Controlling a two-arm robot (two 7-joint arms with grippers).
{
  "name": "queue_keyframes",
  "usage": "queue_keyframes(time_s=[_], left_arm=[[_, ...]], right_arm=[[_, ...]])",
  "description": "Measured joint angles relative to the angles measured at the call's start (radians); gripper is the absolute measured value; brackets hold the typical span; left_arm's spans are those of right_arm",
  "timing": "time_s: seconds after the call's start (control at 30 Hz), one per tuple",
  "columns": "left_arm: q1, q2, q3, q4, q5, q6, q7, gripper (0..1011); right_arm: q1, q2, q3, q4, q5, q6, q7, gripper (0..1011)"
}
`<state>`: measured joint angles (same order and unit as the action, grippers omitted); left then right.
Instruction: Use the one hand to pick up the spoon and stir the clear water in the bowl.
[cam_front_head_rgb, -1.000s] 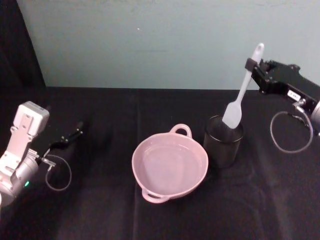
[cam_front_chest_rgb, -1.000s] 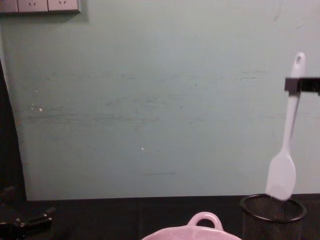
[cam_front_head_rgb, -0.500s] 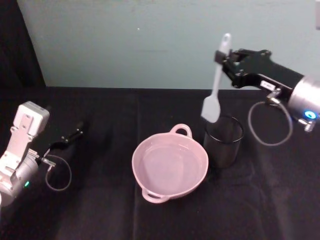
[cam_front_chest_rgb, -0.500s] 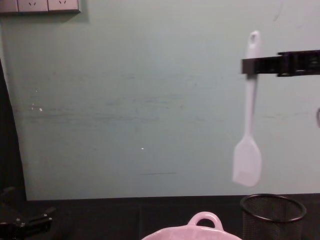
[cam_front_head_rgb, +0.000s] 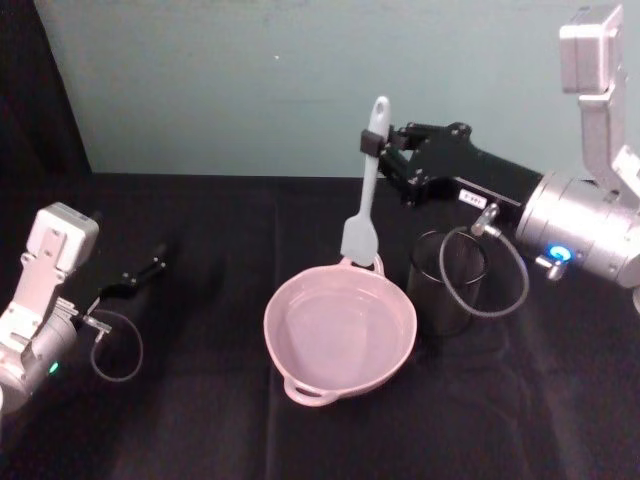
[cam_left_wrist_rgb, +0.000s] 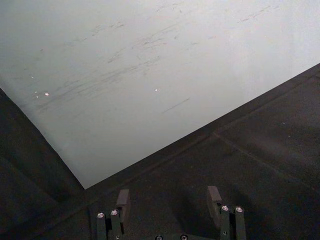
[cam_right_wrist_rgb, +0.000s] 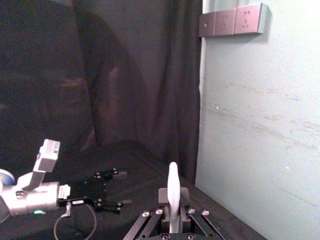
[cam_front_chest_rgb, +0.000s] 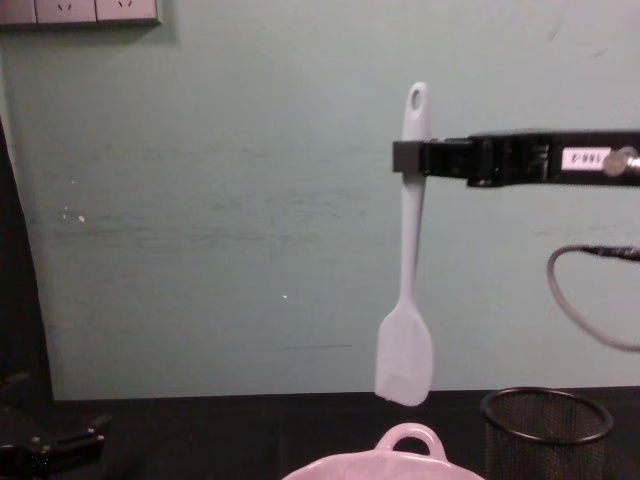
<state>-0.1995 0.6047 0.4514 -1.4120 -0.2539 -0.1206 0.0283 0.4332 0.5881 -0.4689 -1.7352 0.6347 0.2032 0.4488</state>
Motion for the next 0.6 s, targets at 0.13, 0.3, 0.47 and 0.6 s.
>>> queue_keyframes(time_s=[0.13, 0.3, 0.47, 0.6], left_arm=[[0.000, 0.000, 0.000, 0.000, 0.000, 0.000, 0.000, 1005], [0.000, 0.000, 0.000, 0.000, 0.000, 0.000, 0.000, 1005], [0.000, 0.000, 0.000, 0.000, 0.000, 0.000, 0.000, 1005], [0.000, 0.000, 0.000, 0.000, 0.000, 0.000, 0.000, 1005]], right_arm=[[-0.013, -0.017, -0.009, 0.028, -0.007, -0.058, 0.030, 119], [-0.025, -0.031, -0.016, 0.060, -0.013, -0.112, 0.065, 119], [-0.038, -0.045, -0.027, 0.098, -0.022, -0.174, 0.108, 119], [-0.051, -0.056, -0.036, 0.126, -0.040, -0.219, 0.132, 118]])
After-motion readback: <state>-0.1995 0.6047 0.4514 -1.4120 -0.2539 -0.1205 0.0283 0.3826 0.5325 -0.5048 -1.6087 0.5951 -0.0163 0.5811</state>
